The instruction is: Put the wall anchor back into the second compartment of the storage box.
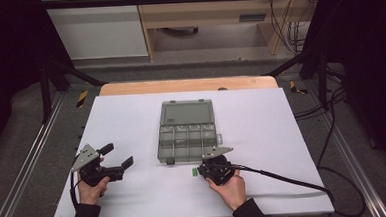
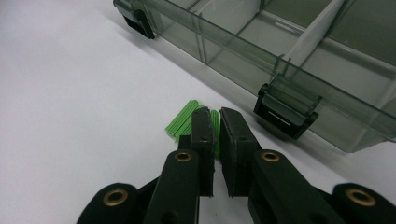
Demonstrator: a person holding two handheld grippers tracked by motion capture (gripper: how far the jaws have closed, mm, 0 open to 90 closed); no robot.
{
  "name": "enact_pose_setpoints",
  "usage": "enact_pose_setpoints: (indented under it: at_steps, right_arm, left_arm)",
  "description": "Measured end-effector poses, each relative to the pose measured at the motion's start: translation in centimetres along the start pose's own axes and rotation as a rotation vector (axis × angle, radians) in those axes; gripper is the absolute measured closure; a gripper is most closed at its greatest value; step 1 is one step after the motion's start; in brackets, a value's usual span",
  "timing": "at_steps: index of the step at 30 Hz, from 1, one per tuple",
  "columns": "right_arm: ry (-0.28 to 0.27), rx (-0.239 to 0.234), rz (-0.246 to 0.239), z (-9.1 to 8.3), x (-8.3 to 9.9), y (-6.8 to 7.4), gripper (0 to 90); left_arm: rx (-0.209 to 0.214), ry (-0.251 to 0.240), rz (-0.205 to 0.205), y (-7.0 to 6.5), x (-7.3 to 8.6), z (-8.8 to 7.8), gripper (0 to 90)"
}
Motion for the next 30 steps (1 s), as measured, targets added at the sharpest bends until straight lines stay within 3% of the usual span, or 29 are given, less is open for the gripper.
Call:
enact_pose_setpoints:
  at_steps: [16, 22, 30]
  right_arm:
    - [-0.097, -0.014, -0.005, -3.5, -2.1, -0.6, 84.7]
    - [-0.152, -0.013, 0.002, -4.9, -3.7, -1.3, 84.7]
    - [-0.215, -0.018, -0.004, -5.7, -6.4, -1.1, 84.7]
  left_arm:
    - [0.002, 0.0, 0.0, 0.0, 0.0, 0.1, 3.7]
    - [0.003, 0.002, 0.003, 0.0, 0.0, 0.2, 3.5]
    - [0.002, 0.0, 0.001, 0.0, 0.0, 0.1, 3.4]
Point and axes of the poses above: each handheld gripper's, and its own axes: z roughly forward along the jaws, x roughly out of its underside, y roughly to its left, the point moved 6 cm from there along z, roughly forward along the jaws, and after that the axes turned 7 degrees about x, right-handed, at the moved point
